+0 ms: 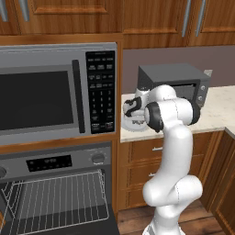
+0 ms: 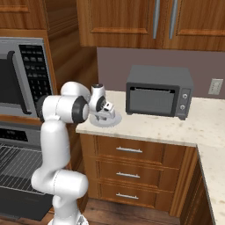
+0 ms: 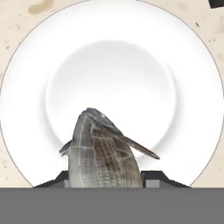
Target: Take the fish from the oven and place it on the plate on the counter.
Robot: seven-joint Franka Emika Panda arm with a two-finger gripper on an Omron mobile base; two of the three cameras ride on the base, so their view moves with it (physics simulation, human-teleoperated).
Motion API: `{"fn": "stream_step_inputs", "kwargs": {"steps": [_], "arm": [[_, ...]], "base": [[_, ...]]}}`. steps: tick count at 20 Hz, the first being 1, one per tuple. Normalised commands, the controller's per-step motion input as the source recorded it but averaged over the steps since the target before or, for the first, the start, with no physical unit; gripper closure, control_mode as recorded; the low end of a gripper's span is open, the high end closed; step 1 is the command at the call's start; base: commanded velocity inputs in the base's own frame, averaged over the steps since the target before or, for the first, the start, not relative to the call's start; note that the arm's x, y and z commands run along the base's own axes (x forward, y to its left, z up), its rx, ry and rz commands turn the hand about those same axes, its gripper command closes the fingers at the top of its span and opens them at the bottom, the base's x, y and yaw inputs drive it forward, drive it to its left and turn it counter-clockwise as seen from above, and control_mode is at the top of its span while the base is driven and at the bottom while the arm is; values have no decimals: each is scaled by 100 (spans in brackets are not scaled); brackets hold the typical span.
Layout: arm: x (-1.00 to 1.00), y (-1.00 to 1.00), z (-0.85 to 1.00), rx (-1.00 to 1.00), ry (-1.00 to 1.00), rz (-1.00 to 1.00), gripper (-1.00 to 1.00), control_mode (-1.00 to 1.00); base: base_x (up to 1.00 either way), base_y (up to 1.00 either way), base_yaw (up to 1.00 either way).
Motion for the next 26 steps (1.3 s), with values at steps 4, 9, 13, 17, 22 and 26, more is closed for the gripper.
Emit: {"fn": "stream_step_inputs", "kwargs": {"steps": [4, 9, 13, 17, 22, 26], "arm": [[34, 2, -23, -4, -1, -3, 100, -100], [52, 0, -17, -2, 0, -1, 100, -100], [32, 0, -2, 0, 0, 2, 100, -100], [1, 0, 0, 0, 0, 5, 100, -100], [0, 0, 0, 0, 0, 2, -100, -100], [0, 0, 0, 0, 0, 0, -100, -100]], "base": [[0, 0, 0], [0, 0, 0], [0, 0, 0], [0, 0, 0], [0, 0, 0], [0, 0, 0]]}}
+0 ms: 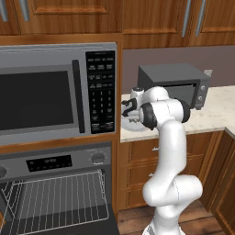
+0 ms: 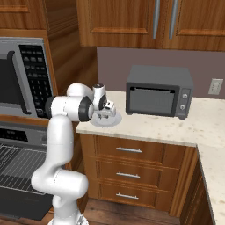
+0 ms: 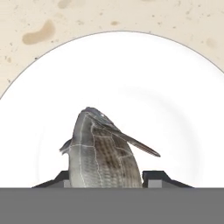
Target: Take the fish from the oven and place it on the plate on the counter.
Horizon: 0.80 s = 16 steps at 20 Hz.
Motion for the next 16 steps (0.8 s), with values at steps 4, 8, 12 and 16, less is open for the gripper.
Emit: {"fn": "stream_step_inputs", "kwargs": {"steps": [4, 8, 12, 16], "arm": [[0, 0, 0, 0, 0, 0, -100, -100], [0, 0, 0, 0, 0, 0, -100, -100], [-7, -3, -1, 0, 0, 0, -100, -100], [0, -19, -37, -5, 0, 0, -100, -100]], "base": [[0, 0, 0], [0, 0, 0], [0, 0, 0], [0, 0, 0]]}}
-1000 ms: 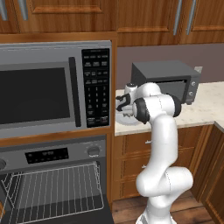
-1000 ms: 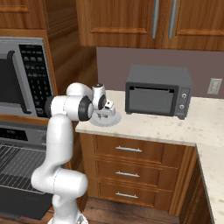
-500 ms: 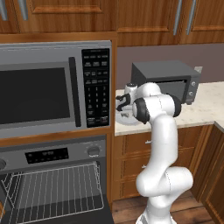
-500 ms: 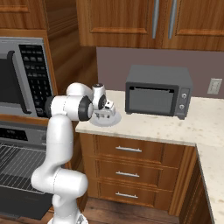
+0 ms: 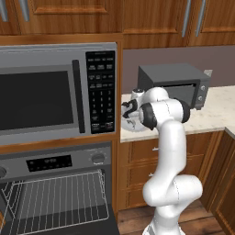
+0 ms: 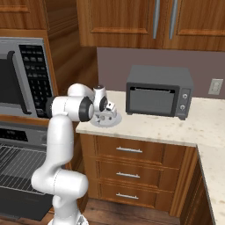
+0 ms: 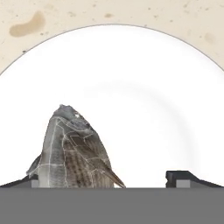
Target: Take the fish from the oven and place it on the plate on the counter.
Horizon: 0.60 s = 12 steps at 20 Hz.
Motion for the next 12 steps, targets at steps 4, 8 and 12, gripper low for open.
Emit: {"fn": "stream_step_inputs", "kwargs": {"steps": [4, 8, 12], "arm": [[-2, -9, -77, -19, 0, 0, -100, -100], [0, 0, 15, -4, -2, 1, -100, -100], [-8, -3, 48, 0, 0, 2, -100, -100]], "base": [[0, 0, 0], [0, 0, 0], [0, 0, 0]]}}
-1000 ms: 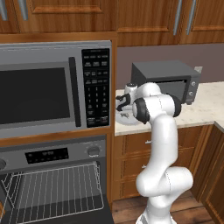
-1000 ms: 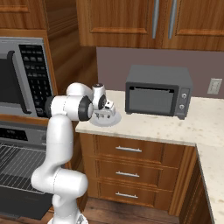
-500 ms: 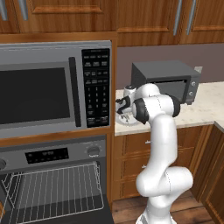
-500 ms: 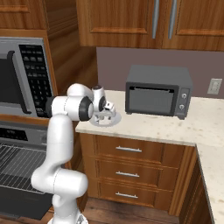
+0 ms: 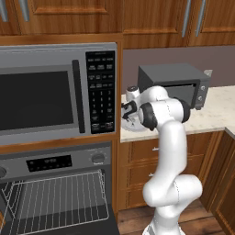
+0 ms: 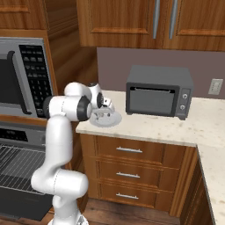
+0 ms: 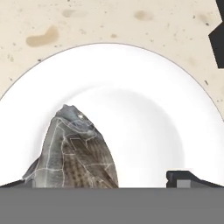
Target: Take the fish from the oven and place it on the plate on the counter.
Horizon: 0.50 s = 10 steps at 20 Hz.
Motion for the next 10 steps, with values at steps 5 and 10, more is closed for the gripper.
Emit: {"fn": "stream_step_inputs", "kwargs": {"steps": [5, 10], "arm": [[-10, -13, 36, 1, 0, 0, -100, -100], [-2, -22, -35, -3, 0, 2, -100, -100]], "base": [[0, 0, 0], [0, 0, 0]]}}
